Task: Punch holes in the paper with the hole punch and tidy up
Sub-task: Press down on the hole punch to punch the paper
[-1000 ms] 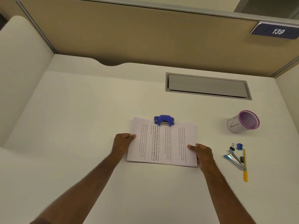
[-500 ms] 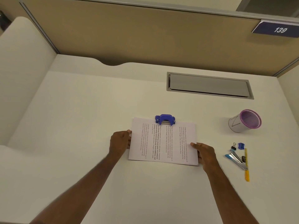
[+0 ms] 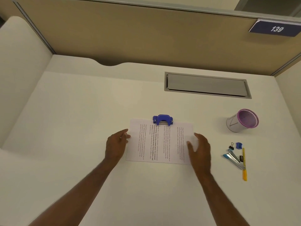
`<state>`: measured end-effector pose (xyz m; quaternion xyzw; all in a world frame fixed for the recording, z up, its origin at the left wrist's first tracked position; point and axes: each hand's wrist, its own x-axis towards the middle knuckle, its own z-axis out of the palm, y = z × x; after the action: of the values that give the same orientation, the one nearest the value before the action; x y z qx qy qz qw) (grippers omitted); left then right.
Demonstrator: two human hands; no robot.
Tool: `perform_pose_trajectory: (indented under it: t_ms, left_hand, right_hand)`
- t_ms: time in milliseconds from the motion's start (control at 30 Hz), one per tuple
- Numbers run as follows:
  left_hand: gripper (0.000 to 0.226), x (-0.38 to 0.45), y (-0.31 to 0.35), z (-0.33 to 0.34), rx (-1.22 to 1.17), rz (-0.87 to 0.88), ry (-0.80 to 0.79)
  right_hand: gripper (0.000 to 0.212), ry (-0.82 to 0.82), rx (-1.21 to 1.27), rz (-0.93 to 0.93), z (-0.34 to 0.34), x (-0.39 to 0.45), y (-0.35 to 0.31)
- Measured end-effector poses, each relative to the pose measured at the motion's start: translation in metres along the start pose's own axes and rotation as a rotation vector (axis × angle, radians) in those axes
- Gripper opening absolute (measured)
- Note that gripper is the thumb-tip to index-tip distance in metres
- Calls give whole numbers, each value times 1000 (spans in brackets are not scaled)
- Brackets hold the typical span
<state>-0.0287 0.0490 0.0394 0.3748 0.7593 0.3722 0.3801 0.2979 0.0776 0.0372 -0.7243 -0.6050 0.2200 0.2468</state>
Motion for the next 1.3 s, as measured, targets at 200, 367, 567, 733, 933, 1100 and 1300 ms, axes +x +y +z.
perform_pose_trajectory:
  t_ms: [200,367,567,733,933,1100,1300]
  left_hand:
    - [32,0,6,7,65,75,9]
    - [32,1,8,8,168,191,16]
    - [28,6,13,18,275,279,-1]
    - [31,20,38,37,370,429,-9]
    - [50,62,81,85,563,546,-191]
    - [84,104,116,130,977,591,-250]
    - [98,129,133,160,1062,631,-287]
  right_hand:
    - [85,-208,-417,-336,41,10,-4]
    - [88,-254,-469,-330,45,20,6]
    - [90,-269,-459,-333,44,22,11]
    - [89,-271,-450,-331,48,22,19]
    - [87,-272,-459,-332,53,22,24]
    - [86,-267,-445,-330,57,22,28]
    - [87,-270,-430,-325,60,22,31]
